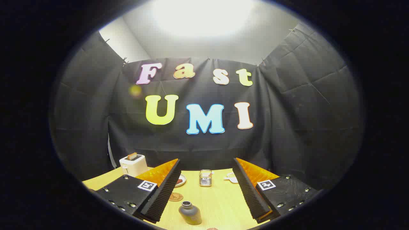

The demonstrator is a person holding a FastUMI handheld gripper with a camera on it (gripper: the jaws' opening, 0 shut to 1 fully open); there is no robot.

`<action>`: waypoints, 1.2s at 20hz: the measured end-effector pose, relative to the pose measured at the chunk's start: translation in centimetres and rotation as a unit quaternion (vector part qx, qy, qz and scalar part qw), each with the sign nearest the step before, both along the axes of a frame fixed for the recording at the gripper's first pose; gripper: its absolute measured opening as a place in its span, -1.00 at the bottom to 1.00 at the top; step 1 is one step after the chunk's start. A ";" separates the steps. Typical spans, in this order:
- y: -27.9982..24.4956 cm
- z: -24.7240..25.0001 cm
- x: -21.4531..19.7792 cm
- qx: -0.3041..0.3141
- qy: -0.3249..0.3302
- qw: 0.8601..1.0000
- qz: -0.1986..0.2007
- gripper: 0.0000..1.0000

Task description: Take the bottle from table, then pour the juice into the cup, finally place the bottle on the coaster

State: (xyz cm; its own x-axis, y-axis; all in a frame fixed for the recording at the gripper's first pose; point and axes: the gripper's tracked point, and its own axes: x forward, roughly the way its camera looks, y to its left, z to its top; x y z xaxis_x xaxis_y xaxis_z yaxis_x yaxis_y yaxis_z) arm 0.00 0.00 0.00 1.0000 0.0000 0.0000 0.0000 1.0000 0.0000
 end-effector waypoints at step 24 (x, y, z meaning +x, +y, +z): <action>2.6 -1.2 0.3 -0.002 -0.034 0.997 0.066 0.97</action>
